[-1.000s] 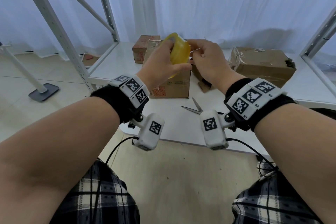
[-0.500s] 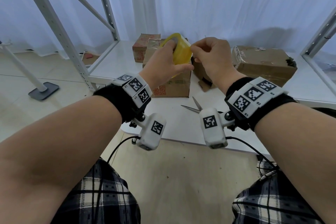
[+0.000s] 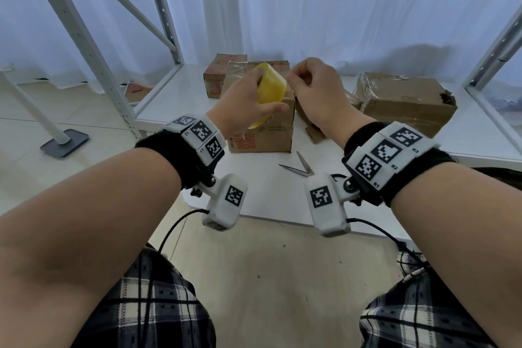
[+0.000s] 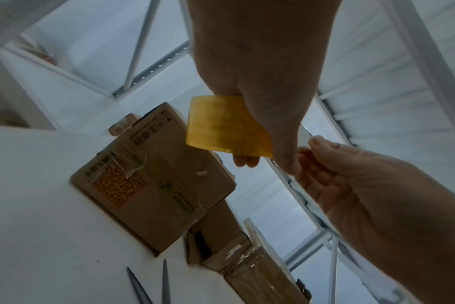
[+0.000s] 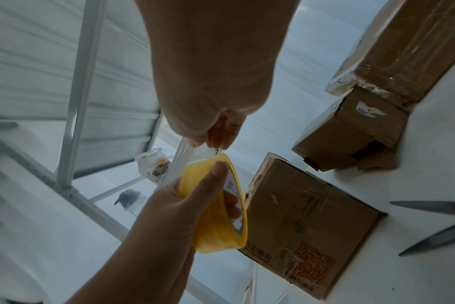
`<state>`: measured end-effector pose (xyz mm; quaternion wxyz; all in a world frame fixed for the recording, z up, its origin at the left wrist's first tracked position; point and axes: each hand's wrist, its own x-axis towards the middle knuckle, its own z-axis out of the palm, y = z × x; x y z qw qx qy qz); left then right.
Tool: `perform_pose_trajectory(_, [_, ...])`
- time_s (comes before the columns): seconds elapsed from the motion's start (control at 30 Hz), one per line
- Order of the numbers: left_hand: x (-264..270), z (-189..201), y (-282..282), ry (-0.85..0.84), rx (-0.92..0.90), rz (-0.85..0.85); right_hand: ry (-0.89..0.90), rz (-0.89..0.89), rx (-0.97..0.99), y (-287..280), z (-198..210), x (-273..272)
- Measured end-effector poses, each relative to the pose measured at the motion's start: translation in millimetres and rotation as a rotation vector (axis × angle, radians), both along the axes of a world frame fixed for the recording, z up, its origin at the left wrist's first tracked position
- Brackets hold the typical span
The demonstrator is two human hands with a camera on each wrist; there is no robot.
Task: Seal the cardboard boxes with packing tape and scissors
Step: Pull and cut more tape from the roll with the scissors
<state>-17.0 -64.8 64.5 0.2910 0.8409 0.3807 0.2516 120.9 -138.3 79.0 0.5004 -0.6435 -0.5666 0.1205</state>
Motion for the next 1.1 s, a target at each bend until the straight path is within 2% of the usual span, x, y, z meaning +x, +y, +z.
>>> perform_pose_trajectory(0.13, [3.2,3.5,-5.9,-0.071,-0.034,-0.021,0.254,0.0,0.006,2.0,-1.6,7.3])
perform_pose_trajectory(0.33, [3.8,4.5,-11.6,-0.132,-0.09,-0.058,0.312,0.006,0.013,2.2,-5.8,7.4])
perform_pose_trajectory(0.47, [1.9,2.6,-9.5,-0.106,-0.067,-0.065,0.146,0.064,-0.074,0.2,-3.6,7.5])
perform_pose_trajectory(0.57, [4.9,3.7,-9.1,-0.086,-0.052,-0.074,0.103,0.148,-0.057,-2.8,-0.5,0.4])
perform_pose_trajectory(0.8, [6.8,3.8,-5.9,-0.032,-0.01,-0.096,-0.074,0.107,-0.023,-1.1,-0.5,3.1])
perform_pose_trajectory(0.93, [5.6,4.2,-5.5,0.044,-0.016,-0.102,-0.112,0.079,-0.007,-1.8,-2.6,5.4])
perform_pose_trajectory(1.1, [4.1,4.5,-5.5,0.0,-0.021,-0.117,-0.113,0.081,0.015,-1.6,-3.3,4.7])
